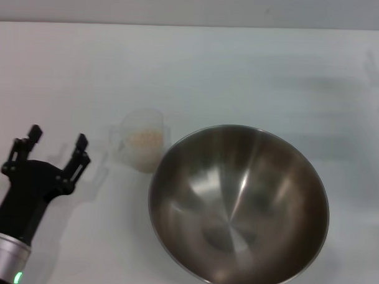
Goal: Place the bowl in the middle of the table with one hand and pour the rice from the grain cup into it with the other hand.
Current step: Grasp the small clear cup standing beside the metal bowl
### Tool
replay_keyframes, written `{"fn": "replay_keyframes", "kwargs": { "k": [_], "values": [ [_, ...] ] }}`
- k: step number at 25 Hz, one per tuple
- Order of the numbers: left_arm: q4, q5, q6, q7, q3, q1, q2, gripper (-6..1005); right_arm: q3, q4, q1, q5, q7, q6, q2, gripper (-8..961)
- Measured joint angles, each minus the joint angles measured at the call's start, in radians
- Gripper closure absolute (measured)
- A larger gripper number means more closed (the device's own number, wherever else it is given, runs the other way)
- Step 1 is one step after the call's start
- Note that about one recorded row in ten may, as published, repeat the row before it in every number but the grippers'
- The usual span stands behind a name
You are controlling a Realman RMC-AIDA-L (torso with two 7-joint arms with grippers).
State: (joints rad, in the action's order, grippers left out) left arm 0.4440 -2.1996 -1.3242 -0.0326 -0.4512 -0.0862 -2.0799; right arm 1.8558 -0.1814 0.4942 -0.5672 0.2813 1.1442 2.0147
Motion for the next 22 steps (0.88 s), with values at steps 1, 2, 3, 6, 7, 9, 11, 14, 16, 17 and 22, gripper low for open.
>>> {"fn": "replay_keyframes", "kwargs": {
  "k": [1, 2, 3, 6, 7, 9, 11, 14, 16, 17, 22],
  "values": [
    [0.018, 0.0, 0.023, -0.022, 0.001, 0.0, 0.0, 209, 0.0, 0.0, 0.0, 0.0, 0.0, 0.0, 0.0, 245],
    [0.026, 0.0, 0.032, -0.031, 0.003, 0.0, 0.0, 209, 0.0, 0.0, 0.001, 0.0, 0.0, 0.0, 0.0, 245],
    [0.038, 0.0, 0.046, -0.045, 0.006, 0.0, 0.0, 209, 0.0, 0.0, 0.002, 0.0, 0.0, 0.0, 0.0, 245],
    [0.06, 0.0, 0.075, -0.07, 0.016, 0.0, 0.0, 209, 0.0, 0.001, 0.004, 0.0, 0.0, 0.0, 0.0, 245],
    [0.068, 0.0, 0.085, -0.079, 0.02, 0.0, 0.0, 210, 0.0, 0.001, 0.004, 0.0, 0.0, 0.0, 0.0, 245],
    [0.073, 0.0, 0.093, -0.085, 0.022, 0.0, 0.0, 210, 0.0, 0.0, 0.004, 0.0, 0.0, 0.0, 0.001, 245],
    [0.089, 0.0, 0.122, -0.111, 0.025, 0.0, 0.0, 210, 0.0, 0.0, 0.004, 0.0, 0.0, 0.0, 0.0, 245],
    [0.097, 0.0, 0.15, -0.127, 0.02, -0.005, 0.0, 211, 0.0, 0.001, 0.004, 0.0, 0.0, 0.0, -0.001, 245],
    [0.092, 0.001, 0.163, -0.127, 0.013, -0.011, 0.0, 211, 0.0, 0.0, 0.004, 0.0, 0.0, 0.0, -0.001, 245],
    [0.09, 0.001, 0.167, -0.127, 0.01, -0.013, 0.0, 211, 0.0, 0.0, 0.004, 0.0, 0.0, 0.0, -0.001, 245],
    [0.077, 0.009, 0.19, -0.127, -0.004, -0.03, 0.001, 212, 0.0, 0.0, 0.004, 0.0, 0.0, 0.0, -0.001, 245]
  ]
}}
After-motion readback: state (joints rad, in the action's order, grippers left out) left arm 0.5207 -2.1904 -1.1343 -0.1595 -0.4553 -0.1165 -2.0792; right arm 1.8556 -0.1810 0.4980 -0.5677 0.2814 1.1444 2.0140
